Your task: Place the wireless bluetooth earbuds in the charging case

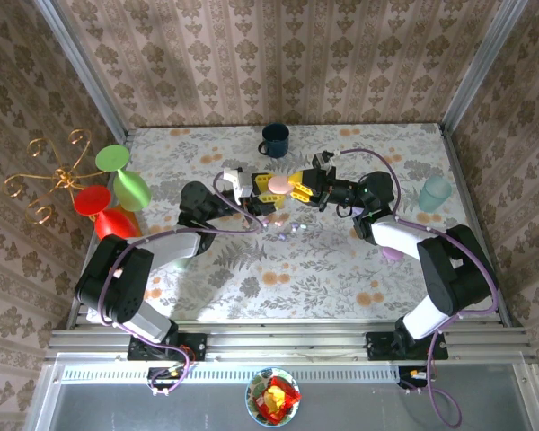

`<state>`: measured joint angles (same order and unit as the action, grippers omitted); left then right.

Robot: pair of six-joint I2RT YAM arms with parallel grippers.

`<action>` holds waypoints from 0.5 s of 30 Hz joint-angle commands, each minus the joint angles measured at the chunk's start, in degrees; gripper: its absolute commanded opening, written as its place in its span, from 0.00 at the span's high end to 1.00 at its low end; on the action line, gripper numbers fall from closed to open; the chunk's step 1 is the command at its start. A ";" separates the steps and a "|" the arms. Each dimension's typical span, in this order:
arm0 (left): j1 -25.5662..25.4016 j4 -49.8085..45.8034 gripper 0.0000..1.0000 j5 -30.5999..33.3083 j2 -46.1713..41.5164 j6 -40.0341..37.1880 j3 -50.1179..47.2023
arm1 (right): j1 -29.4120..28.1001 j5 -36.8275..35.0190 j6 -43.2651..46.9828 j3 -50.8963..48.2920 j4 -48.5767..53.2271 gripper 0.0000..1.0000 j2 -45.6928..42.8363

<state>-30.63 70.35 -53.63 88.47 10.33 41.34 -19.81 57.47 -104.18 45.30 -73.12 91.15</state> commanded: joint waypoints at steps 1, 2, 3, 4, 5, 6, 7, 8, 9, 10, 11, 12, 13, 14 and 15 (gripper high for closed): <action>-0.30 2.59 0.69 -2.22 -1.18 0.53 0.81 | -0.32 0.10 -0.10 1.81 -0.27 0.95 1.22; -0.30 2.58 0.69 -2.15 -1.16 0.57 0.72 | -0.32 0.10 0.12 1.81 0.21 0.94 1.05; -0.30 2.60 0.69 -2.15 -1.21 0.58 0.66 | -0.27 0.10 0.41 1.78 0.75 0.91 0.98; -0.30 2.65 0.72 -2.10 -1.20 0.57 0.52 | -0.32 0.03 0.75 1.81 1.28 0.87 0.91; -0.30 2.60 0.73 -2.12 -1.28 0.46 0.45 | -0.31 -0.02 0.97 1.89 1.59 0.84 0.79; -0.30 2.63 0.73 -2.18 -1.36 0.49 0.42 | -0.31 0.00 1.24 1.90 1.94 0.80 0.67; -0.30 2.54 0.72 -2.03 -1.46 0.59 0.33 | -0.32 0.01 1.64 1.91 2.27 0.75 0.41; -0.23 2.44 0.72 -1.99 -1.55 0.61 0.22 | -0.31 0.01 1.93 1.90 2.43 0.71 0.30; -0.22 2.43 0.71 -1.86 -1.55 0.64 0.12 | -0.29 0.00 2.42 1.99 2.87 0.66 -0.09; -0.13 2.43 0.71 -1.47 -1.70 0.57 -0.16 | -0.23 0.09 3.07 2.16 3.61 0.60 -0.49; -0.06 2.34 0.71 -1.27 -1.76 0.44 -0.46 | -0.13 -0.01 3.60 2.21 4.22 0.55 -0.91; 0.02 2.36 0.71 -1.19 -1.85 0.30 -0.65 | 0.16 -0.01 5.04 2.41 5.61 0.48 -1.64; 0.11 2.36 0.71 -1.11 -2.00 0.15 -0.90 | 0.42 -0.14 6.87 2.52 7.83 0.42 -2.44; 0.21 2.29 0.71 -0.89 -2.10 0.22 -1.21 | 0.74 -0.57 8.40 2.63 9.67 0.39 -3.34; 0.26 2.25 0.71 -0.87 -2.30 0.13 -1.41 | 1.14 -1.02 10.53 2.77 12.83 0.35 -4.45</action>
<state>-30.65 70.35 -53.78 88.27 10.33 40.82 -19.46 57.30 -99.61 45.95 -66.26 90.19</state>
